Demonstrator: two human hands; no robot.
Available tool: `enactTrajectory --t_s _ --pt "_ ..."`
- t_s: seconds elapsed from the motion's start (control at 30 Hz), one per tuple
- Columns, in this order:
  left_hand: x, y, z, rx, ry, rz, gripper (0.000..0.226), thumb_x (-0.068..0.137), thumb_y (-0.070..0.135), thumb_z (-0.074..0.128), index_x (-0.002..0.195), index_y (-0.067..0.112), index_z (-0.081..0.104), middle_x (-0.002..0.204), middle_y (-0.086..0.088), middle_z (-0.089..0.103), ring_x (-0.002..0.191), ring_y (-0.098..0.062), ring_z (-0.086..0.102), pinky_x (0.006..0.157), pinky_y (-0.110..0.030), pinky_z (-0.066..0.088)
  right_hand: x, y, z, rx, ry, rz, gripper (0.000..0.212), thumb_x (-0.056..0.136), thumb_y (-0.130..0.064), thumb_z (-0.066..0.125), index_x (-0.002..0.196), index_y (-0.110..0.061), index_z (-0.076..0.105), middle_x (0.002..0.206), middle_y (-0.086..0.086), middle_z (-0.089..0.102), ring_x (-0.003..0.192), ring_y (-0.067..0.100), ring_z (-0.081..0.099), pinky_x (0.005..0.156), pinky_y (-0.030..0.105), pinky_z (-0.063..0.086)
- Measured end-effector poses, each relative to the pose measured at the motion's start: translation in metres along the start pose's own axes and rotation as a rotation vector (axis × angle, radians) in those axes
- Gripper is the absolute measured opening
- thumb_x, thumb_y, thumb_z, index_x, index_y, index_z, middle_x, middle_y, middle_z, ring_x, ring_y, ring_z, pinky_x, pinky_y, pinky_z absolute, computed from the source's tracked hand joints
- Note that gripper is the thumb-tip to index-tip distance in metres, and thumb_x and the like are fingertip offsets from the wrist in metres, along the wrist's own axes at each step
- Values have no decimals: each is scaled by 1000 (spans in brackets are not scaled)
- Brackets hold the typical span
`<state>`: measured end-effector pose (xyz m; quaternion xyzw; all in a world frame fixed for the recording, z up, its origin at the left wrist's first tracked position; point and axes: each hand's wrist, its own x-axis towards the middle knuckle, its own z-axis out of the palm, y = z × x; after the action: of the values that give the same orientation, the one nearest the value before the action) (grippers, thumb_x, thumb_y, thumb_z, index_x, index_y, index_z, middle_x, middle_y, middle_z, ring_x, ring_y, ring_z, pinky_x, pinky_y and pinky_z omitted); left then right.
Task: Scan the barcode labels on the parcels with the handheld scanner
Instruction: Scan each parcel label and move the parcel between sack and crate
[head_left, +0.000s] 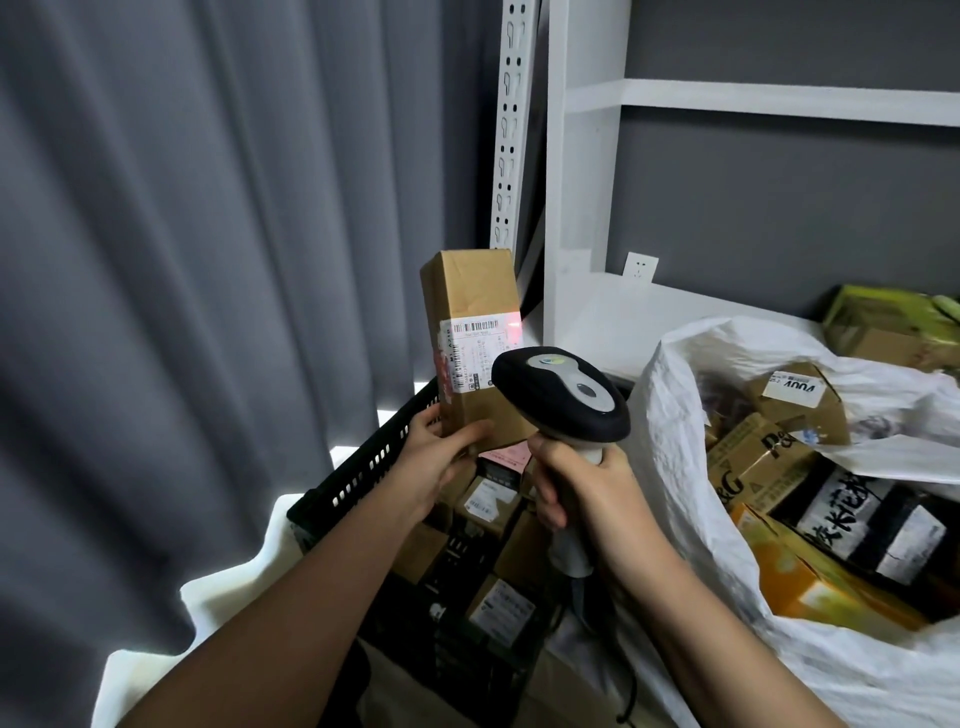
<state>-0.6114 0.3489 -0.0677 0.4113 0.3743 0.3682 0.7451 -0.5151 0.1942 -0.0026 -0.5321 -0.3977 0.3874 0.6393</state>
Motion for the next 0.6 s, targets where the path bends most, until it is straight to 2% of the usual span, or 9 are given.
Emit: enactTrajectory --t_s 0.2,0.33,0.4,0.5,0.6 --pt "0 0 0 14 2 0 97 52 16 85 137 8 40 122 -12 63 103 -23 68 75 -30 58 0 1 1 -1 1 -6 40 79 -29 61 45 -19 44 43 7 38 37 18 33 47 25 33" --pt "1 -3 -2 36 1 -1 100 49 20 88 137 9 42 120 -12 65 102 -23 68 83 -34 57 0 1 0 18 -17 -8 37 76 -33 64 47 -19 47 44 8 39 37 18 34 45 26 34" --pt "-2 -2 -2 69 0 3 95 52 22 88 136 10 44 119 -10 66 101 -21 69 81 -32 58 -2 -2 -2 50 -31 -9 30 75 -34 67 57 -15 51 46 9 41 38 18 34 45 25 34" --pt "-13 0 3 158 21 45 73 71 21 81 133 14 45 117 -6 67 99 -17 68 79 -28 57 -8 -12 -8 133 -32 -10 34 75 -27 69 88 -4 48 49 10 44 36 18 35 42 24 34" --pt "-32 9 14 306 103 182 62 82 25 72 135 20 39 122 0 59 104 -14 61 82 -26 51 -18 -27 -22 200 2 -53 31 78 -21 64 97 -5 45 54 11 49 38 18 38 42 27 36"
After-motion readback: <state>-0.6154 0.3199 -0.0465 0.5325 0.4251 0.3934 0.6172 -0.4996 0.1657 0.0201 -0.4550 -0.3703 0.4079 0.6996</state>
